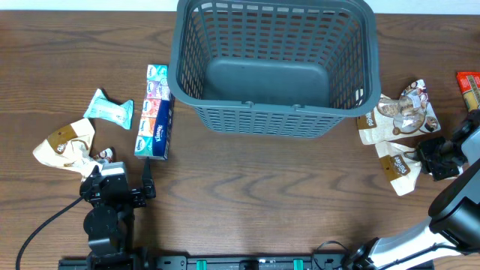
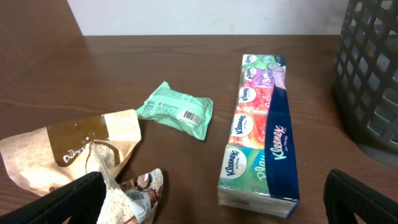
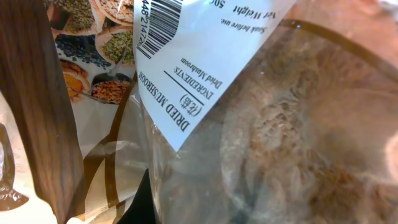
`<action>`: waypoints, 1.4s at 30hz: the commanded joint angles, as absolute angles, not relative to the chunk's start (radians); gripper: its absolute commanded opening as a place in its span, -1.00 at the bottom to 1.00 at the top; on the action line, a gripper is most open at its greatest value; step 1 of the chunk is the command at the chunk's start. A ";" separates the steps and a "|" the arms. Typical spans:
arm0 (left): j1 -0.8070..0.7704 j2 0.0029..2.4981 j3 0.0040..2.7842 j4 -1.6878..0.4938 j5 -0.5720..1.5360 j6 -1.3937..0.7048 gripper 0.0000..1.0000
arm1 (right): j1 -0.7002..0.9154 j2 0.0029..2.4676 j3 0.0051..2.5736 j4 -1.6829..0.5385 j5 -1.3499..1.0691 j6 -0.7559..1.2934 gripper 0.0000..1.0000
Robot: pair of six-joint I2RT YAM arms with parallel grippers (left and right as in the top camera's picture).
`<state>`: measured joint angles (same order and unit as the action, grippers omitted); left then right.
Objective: Pack container
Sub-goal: 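Grasp the top dried-mushroom pouch with the right gripper, then lift the pouch and carry it over the grey basket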
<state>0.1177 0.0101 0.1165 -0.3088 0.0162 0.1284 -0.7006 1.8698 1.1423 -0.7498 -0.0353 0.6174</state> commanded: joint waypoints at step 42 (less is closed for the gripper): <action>0.123 0.004 0.100 -0.331 0.023 0.130 0.97 | -0.102 1.546 1.927 -0.795 -0.634 0.498 -0.98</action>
